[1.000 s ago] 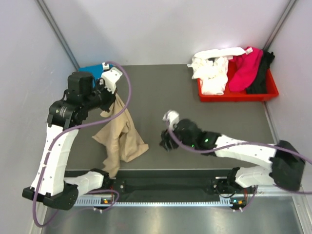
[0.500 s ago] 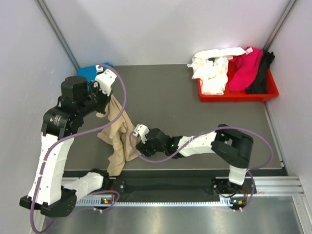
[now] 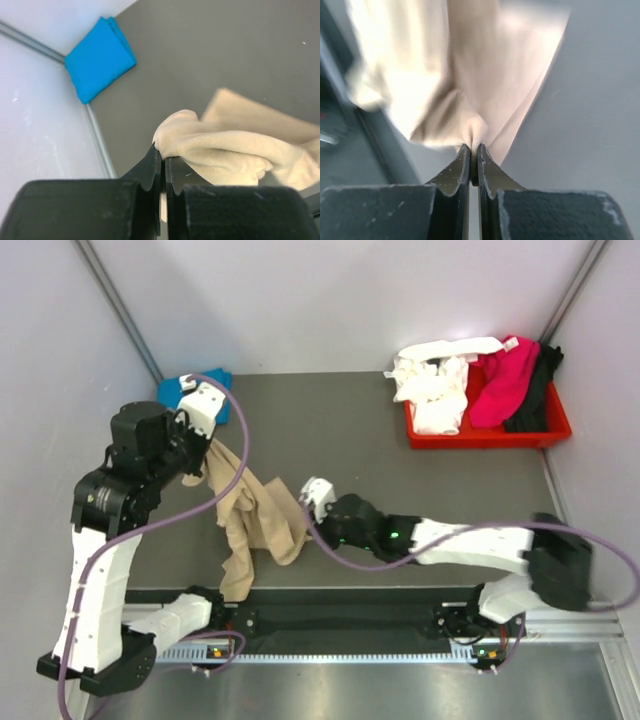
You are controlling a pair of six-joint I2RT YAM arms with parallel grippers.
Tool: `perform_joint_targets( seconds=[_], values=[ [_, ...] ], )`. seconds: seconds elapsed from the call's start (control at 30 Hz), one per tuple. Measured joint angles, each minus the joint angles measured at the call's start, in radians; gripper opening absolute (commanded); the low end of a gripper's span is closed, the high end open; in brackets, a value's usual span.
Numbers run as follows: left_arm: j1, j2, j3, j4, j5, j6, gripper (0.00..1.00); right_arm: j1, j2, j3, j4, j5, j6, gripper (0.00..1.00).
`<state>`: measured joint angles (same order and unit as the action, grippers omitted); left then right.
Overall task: Fold and stack the t-shirts
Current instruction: Flatten the tshirt out
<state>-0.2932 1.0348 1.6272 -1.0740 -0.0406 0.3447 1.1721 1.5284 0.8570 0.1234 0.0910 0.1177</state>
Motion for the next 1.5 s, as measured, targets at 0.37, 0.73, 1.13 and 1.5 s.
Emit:
perform_joint_targets(
  seconds=[0.37,0.73,1.13,1.5],
  values=[
    [0.001,-0.190,0.190,-0.203,-0.144,-0.002,0.00,0.199,-0.786,0.152,-0.484,0.256,0.155,0.00],
    [0.003,-0.230,0.120,-0.221,-0.256,0.015,0.00,0.262,-0.934,0.251,-0.758,0.604,0.303,0.00],
    [0.011,0.218,-0.059,0.028,-0.235,0.060,0.00,-0.211,-0.747,0.329,-0.845,0.574,0.214,0.00],
    [0.121,0.442,-0.031,0.211,-0.179,0.082,0.00,-0.805,-0.327,0.266,-0.620,0.013,0.105,0.00]
  ],
)
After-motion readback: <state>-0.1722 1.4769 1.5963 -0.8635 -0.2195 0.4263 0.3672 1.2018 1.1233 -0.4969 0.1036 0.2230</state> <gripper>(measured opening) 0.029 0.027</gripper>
